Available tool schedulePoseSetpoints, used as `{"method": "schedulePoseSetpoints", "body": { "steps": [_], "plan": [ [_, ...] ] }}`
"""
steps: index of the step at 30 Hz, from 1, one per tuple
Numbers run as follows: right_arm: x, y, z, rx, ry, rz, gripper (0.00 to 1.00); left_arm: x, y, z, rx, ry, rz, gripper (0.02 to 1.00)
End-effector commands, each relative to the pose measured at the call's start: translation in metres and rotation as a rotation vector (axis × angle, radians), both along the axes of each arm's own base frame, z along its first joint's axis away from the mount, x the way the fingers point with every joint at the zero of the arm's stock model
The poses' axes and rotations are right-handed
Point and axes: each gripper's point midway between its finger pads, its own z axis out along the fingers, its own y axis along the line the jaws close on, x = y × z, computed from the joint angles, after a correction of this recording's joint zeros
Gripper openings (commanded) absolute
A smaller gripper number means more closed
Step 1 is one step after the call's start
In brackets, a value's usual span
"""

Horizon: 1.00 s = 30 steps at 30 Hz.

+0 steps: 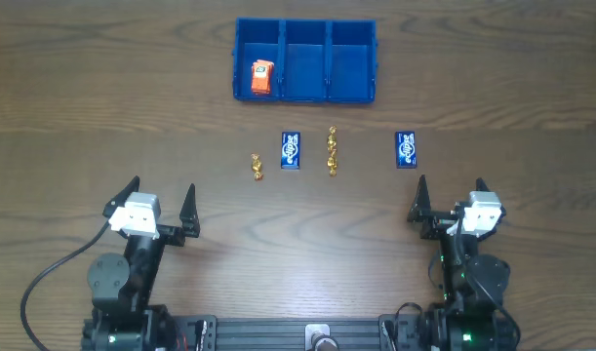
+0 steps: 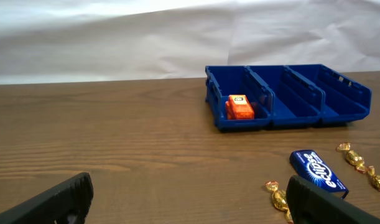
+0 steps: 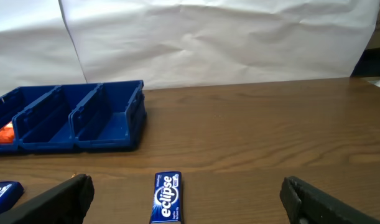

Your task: Sort Candies Into Trays

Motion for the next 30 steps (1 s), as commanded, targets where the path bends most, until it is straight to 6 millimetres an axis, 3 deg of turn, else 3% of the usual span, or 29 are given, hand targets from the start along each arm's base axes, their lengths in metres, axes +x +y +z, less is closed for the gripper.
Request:
{"method": "schedulePoseSetpoints", "body": {
  "steps": [1, 26, 30],
  "plan": [
    [-0.0001, -0.0017, -0.0022, -0.013, 0.004, -0.007, 0.998, -0.0016, -0.0031, -0.0150, 0.008, 0.039, -0.021, 0.998],
    [-0.0001, -0.0017, -0.0018, -0.013, 0.002, -0.007, 0.998, -0.0015, -0.0030, -0.0150, 0.008, 0.039, -0.021, 0.998],
    [0.0003, -0.0016, 0.0061, -0.012, -0.029, -0.006, 0.998, -0.0016, -0.0031, -0.0150, 0.008, 0.039, -0.021, 0.998]
  ]
}}
